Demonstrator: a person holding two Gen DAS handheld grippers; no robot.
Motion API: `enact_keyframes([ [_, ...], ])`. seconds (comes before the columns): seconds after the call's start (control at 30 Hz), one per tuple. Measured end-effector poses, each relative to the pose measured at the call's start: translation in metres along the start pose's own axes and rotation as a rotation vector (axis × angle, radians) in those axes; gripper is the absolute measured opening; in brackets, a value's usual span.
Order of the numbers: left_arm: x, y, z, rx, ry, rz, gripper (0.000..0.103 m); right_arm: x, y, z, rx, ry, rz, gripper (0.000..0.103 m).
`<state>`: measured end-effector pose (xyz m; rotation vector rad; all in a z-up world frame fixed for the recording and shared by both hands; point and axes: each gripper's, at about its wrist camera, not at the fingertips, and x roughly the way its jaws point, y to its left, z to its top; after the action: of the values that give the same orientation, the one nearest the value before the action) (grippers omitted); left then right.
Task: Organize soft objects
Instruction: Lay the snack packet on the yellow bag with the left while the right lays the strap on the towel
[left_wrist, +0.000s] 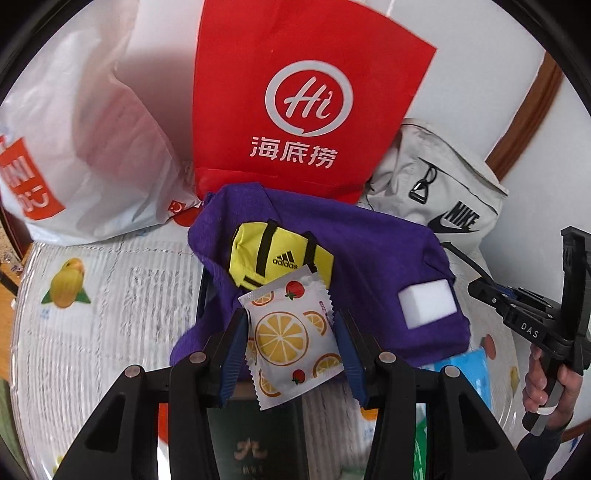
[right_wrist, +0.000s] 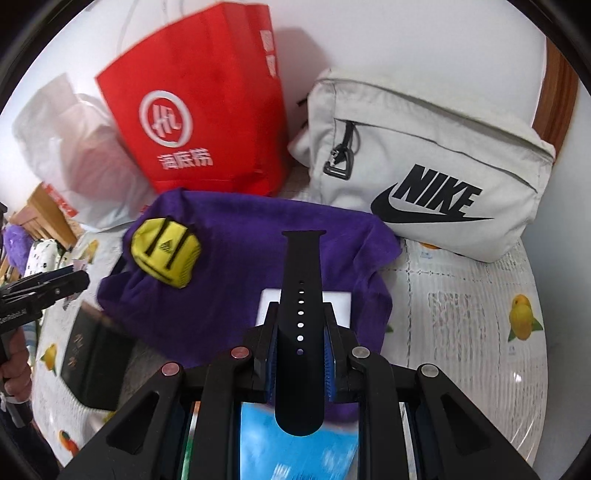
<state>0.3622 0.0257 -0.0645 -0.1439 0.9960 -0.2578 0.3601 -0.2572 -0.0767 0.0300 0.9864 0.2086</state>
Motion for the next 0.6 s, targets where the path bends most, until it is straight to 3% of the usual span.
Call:
enact_keyframes([
  [0.6,0.074,0.000,0.021,0.025,0.125,0.024,0.046,0.074,-0.007,0.023,0.007,0.106,-0.060,0.020],
])
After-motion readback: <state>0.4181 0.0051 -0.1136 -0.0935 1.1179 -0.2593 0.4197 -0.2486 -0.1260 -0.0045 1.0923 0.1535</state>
